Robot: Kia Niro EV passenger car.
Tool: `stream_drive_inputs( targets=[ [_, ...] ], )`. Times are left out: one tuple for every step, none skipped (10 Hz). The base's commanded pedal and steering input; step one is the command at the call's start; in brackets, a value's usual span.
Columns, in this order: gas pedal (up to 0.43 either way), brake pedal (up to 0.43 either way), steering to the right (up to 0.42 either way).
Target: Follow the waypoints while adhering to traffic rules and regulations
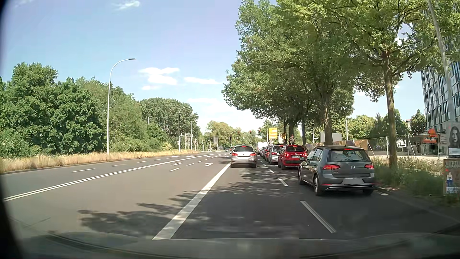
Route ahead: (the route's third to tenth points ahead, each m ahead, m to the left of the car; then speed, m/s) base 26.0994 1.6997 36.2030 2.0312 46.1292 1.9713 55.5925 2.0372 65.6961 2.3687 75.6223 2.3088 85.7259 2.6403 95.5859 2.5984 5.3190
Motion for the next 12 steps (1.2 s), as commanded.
stream_drive_inputs(
  targets=[
    [0.000, 0.140, -0.005],
    [0.000, 0.152, -0.003],
    [0.000, 0.159, -0.003],
    [0.000, 0.177, 0.008],
    [0.000, 0.177, 0.018],
    [0.000, 0.183, 0.019],
    [0.000, 0.189, 0.014],
    [0.000, 0.195, 0.011],
    [0.000, 0.201, 0.011],
    [0.000, 0.201, 0.010],
    [0.000, 0.207, 0.009],
    [0.000, 0.220, 0.009]
  ],
)
